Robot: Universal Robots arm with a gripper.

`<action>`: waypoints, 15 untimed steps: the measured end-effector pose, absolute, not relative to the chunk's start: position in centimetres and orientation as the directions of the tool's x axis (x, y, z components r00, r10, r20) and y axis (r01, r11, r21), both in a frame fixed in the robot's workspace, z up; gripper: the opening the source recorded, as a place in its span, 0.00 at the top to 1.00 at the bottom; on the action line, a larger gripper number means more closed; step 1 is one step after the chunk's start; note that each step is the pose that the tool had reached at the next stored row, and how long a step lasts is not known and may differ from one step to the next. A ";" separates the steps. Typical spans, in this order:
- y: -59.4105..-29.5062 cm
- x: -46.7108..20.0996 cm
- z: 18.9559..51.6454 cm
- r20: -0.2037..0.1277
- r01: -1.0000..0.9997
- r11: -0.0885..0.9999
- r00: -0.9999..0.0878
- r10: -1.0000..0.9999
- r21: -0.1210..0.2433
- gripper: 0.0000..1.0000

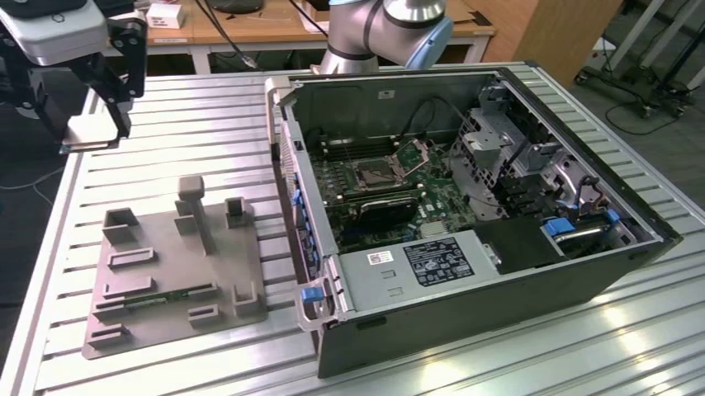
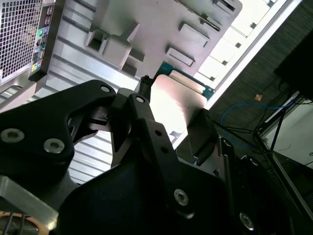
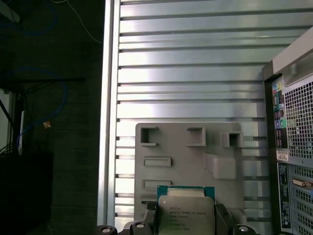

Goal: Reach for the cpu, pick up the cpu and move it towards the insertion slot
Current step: 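Pick up the cpu and move it towards the insertion slot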

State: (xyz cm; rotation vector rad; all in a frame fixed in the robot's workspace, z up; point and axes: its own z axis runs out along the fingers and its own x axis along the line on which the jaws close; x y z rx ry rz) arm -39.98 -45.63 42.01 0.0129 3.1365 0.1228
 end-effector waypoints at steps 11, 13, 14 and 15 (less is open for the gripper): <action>-45.6 -39.4 42.0 -0.002 0.008 0.997 -1.000 0.008 0.078 0.46; -45.6 -39.3 42.0 -0.002 0.008 0.997 -1.000 0.008 0.078 0.46; -45.6 -39.3 42.0 -0.002 0.008 0.997 -1.000 0.008 0.078 0.46; -45.6 -39.2 42.0 -0.002 0.008 0.997 -1.000 0.008 0.078 0.46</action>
